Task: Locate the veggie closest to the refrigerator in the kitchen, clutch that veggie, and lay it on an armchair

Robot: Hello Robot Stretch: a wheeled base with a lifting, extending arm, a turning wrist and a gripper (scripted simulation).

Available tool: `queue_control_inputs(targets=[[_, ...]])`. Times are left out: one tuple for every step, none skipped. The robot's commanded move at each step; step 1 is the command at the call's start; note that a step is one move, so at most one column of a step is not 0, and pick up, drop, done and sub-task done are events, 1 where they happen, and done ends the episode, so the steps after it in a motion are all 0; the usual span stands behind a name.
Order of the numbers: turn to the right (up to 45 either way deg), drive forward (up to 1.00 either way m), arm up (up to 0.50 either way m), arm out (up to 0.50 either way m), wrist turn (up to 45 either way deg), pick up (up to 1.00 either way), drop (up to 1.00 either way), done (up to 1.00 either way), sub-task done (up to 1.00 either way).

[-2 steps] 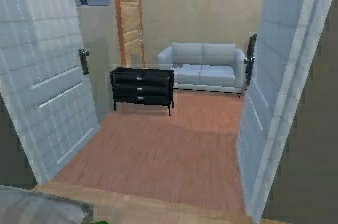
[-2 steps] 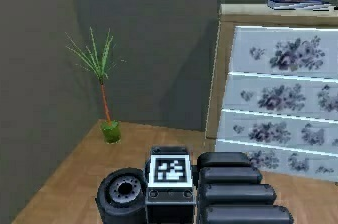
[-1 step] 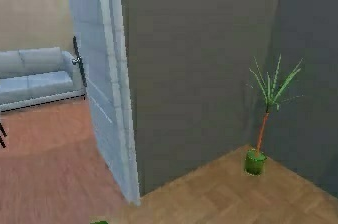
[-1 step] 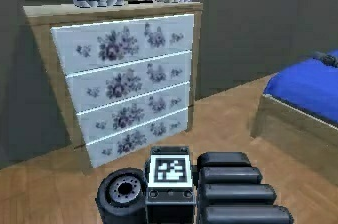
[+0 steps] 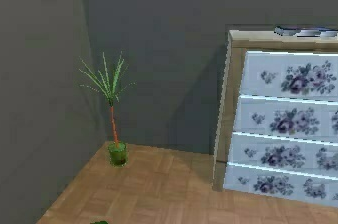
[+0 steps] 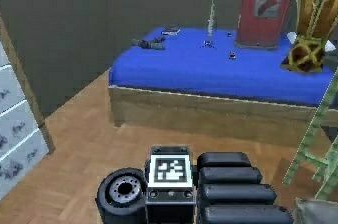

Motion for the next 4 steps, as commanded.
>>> queue_control_inputs(targets=[[27.0, 0.0, 0.0, 0.0, 0.0, 0.0, 0.0, 0.0, 0.0], [-45.0, 0.0, 0.0, 0.0, 0.0, 0.0, 0.0, 0.0, 0.0], [-45.0, 0.0, 0.0, 0.0, 0.0, 0.0, 0.0, 0.0, 0.0], [-42.0, 0.0, 0.0, 0.0, 0.0, 0.0, 0.0, 0.0, 0.0]])
